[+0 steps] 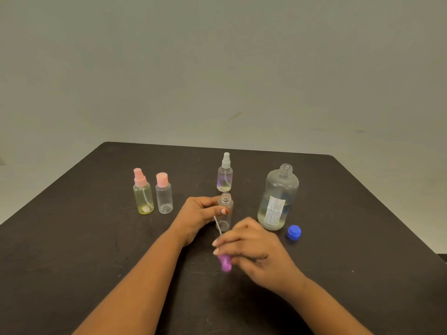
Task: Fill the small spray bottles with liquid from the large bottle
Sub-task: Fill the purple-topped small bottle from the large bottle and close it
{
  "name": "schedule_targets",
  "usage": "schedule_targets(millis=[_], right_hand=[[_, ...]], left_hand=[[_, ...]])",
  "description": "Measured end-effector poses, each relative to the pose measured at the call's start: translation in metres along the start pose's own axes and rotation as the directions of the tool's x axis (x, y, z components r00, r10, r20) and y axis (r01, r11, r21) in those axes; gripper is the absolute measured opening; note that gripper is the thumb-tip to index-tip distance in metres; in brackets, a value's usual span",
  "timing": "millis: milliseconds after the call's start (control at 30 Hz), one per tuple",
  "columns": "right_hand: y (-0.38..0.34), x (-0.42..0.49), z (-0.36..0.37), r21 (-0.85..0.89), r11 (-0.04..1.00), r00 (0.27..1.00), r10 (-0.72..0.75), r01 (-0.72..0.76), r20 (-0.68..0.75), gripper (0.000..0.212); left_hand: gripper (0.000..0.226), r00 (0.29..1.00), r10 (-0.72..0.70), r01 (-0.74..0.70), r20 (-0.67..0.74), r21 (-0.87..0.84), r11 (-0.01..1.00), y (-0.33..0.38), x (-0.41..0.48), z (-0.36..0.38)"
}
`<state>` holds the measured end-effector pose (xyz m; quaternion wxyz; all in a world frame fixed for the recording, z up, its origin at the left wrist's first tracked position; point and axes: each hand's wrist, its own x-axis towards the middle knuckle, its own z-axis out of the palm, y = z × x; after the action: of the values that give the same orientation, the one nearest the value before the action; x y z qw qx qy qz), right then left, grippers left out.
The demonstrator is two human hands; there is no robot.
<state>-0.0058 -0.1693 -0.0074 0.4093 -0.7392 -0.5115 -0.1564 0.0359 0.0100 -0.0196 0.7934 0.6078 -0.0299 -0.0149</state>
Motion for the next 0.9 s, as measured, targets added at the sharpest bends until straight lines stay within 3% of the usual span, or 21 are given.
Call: schedule_targets(millis=[100,333,900], right_hand=[[0.012,-0.011,0.008,-0.083,0.996,0.992,0.042,-0.033,0.117,0.02],[0.023,-0.013,0.019,-0.11,0.993,0.97,0.075,-0.051,0.231,0.02],[0.025,-0.016,0.019,-0.062,0.993,0.951,0.118,-0.104,0.286,0.028]], left_hand=[[0.026,1.0,0.004,-0.004,-0.016,0.014,1.0,0.0,-0.001,0.002],[0.027,0.999,0.01,-0.009,-0.031,0.05,0.999,0.0,-0.001,0.003],[0.033,0.995,0.084,-0.073,-0.056,0.18,0.981,-0.007,0.004,0.001]])
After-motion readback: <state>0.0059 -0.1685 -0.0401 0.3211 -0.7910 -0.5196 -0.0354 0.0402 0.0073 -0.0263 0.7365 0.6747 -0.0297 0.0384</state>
